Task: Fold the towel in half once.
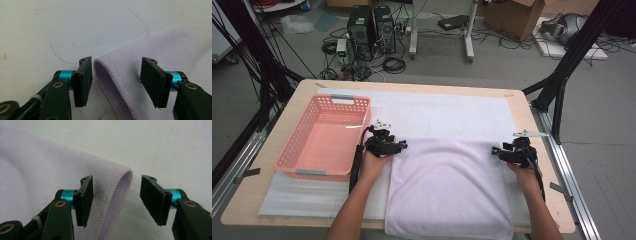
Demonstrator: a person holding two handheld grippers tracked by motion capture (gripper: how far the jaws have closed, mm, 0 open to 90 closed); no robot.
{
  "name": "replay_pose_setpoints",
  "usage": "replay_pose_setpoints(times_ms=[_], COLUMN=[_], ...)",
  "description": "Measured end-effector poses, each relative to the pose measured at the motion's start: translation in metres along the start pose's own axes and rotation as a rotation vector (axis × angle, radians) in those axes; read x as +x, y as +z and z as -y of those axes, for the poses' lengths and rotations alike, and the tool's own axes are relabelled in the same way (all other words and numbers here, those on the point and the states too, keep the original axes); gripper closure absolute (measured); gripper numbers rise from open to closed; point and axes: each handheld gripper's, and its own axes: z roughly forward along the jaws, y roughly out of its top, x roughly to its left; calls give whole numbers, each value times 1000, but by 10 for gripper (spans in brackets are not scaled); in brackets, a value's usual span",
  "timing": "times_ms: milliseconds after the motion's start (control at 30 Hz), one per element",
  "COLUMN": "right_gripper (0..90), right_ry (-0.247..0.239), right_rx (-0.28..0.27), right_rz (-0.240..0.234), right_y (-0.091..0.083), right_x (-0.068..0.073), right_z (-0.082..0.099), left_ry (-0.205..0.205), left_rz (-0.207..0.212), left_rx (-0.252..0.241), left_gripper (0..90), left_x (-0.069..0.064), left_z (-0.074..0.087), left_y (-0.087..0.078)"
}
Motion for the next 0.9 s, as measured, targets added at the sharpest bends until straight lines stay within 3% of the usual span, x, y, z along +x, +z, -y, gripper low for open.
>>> replay_pose_setpoints(times_ms=[67,133,167,233,267,300,367,433,533,600,733,900], right_gripper=[438,475,523,690,826,845,862,868,869,869,868,868], right_ry=[1,-38,-61,-69,-59,-48,-40,-55,-54,-57,-61,-80], right_rx=[23,39,44,48,50,52,60,51,-27,-55,-110,-150], right_rz=[-4,14,19,0,-28,-57,-59,-47,-18,4,30,56], right_y=[5,7,7,6,6,6,6,5,-1,-2,-2,2], right_x=[0,2,4,5,5,5,5,3,-4,-9,-14,-17], right_z=[1,1,0,0,0,0,-1,-3,-9,-14,-31,-59], left_ry=[20,70,71,41,22,13,-2,-14,-4,-28,-25,-16], left_rz=[-15,-37,-33,-2,14,9,10,4,-1,4,-6,-12], left_rx=[-1,7,6,8,14,14,7,-57,-151,-151,-206,-211], left_gripper=[485,543,594,733,840,845,856,860,864,864,869,869], left_x=[-1,-2,-2,0,-1,-2,-1,-1,-1,1,8,20], left_z=[0,1,1,1,1,1,0,-4,-15,-25,-44,-66], left_y=[0,-1,-1,-1,0,0,-1,-6,-11,-11,-9,-3])
